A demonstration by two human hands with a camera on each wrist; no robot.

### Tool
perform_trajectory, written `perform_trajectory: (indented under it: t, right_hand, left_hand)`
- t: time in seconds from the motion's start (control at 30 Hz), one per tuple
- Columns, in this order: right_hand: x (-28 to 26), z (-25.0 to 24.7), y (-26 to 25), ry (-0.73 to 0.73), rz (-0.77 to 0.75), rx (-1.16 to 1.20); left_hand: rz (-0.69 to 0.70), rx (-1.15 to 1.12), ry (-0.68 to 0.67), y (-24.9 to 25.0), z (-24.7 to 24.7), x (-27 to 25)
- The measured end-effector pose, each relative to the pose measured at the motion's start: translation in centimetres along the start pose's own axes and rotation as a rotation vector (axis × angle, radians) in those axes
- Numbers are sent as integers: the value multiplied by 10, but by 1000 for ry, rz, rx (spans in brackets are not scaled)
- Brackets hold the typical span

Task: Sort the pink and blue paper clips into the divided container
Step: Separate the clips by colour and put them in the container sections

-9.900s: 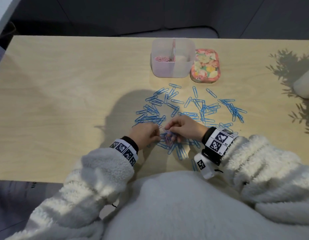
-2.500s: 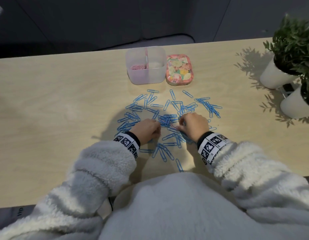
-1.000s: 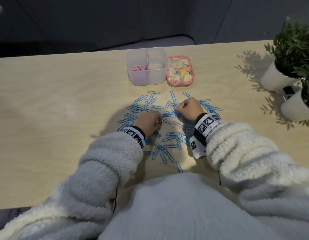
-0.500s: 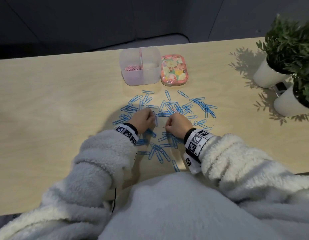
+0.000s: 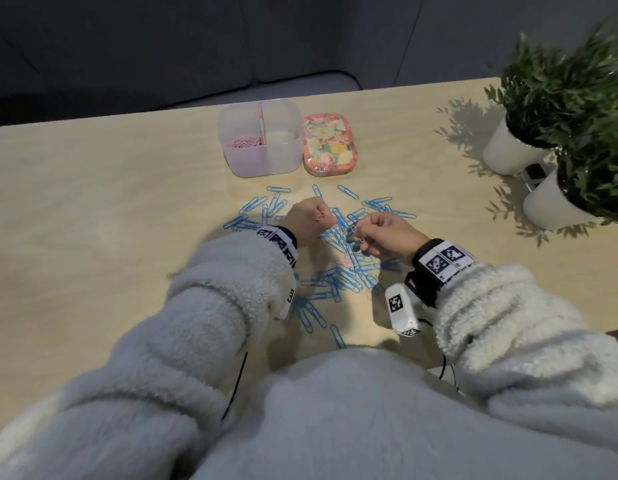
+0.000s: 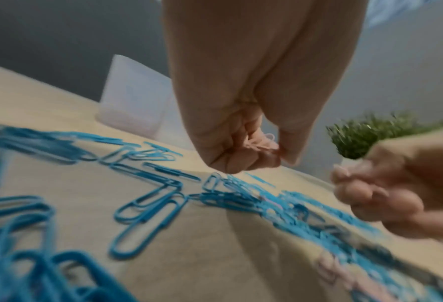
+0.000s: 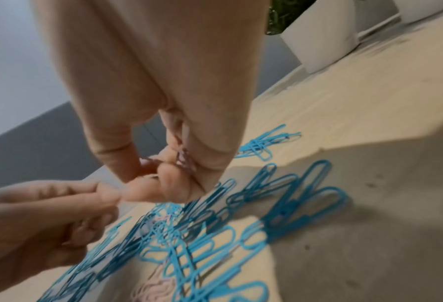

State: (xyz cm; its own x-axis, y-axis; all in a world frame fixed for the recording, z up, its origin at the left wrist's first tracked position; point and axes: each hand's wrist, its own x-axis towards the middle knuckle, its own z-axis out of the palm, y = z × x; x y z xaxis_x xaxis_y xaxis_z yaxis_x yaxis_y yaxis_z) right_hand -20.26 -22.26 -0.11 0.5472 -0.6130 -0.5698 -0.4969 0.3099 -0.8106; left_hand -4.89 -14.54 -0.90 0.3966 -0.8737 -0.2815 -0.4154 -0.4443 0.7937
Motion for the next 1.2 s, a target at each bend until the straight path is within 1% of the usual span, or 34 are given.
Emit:
perform_trajectory:
  t: [0.03, 0.1, 0.13, 0.2, 0.23, 0.3, 0.33, 0.4, 0.47, 0.53, 0.57, 0.63, 0.67, 0.8, 0.97, 1.03, 1.13, 1.2]
  right_hand:
    - [1, 0, 1, 18, 6, 59]
    - [1, 3, 4, 42, 39, 134]
    - [0, 6, 5, 31, 58, 131]
    - [-2, 9, 10, 18, 51, 15]
    - [-2, 10, 14, 12, -12, -101]
    - [-5, 11, 17, -25, -197, -446]
    - [-7, 11, 16, -46, -245, -649]
    - [-11, 13, 12, -21, -337, -1017]
    - [-10, 15, 9, -37, -430, -1180]
    - [-8, 19, 9, -57, -491, -1264]
    - [-7, 21, 9, -62, -492, -1279]
    - [-6, 22, 9, -58, -459, -1274]
    - [-5, 21, 8, -49, -431, -1254]
    - [0, 20, 9, -33, -317, -1178]
    - [4, 24, 12, -115, -202, -1095]
    - [7, 22, 15, -144, -210, -951]
    - [7, 10, 15, -136, -201, -569]
    - [3, 2, 14, -116, -172, -362]
  left_hand:
    - [34, 72, -8, 2, 5, 2]
    - [87, 217, -72, 3, 12, 5]
    - [107, 290, -99, 4, 14, 6]
    - [138, 423, -122, 4, 18, 8]
    - [151, 466, -127, 3, 19, 8]
    - [168, 527, -139, 3, 17, 8]
    - [174, 537, -140, 3, 15, 7]
    - [176, 529, -133, 2, 10, 6]
    - [165, 515, -114, -1, 6, 4]
    - [168, 474, -75, -6, 1, 1]
    - [177, 419, -49, -8, -2, 0]
    - [189, 277, -5, -12, -12, -5]
    - [176, 223, -12, -13, -17, -8]
    - [59, 75, -92, -21, -26, -24]
    - [-33, -127, -168, -31, -19, -41]
    - [-40, -159, -182, -30, -14, -46]
    - [-43, -202, -208, -23, -4, -54]
    - [-11, -172, -226, -18, 5, -57]
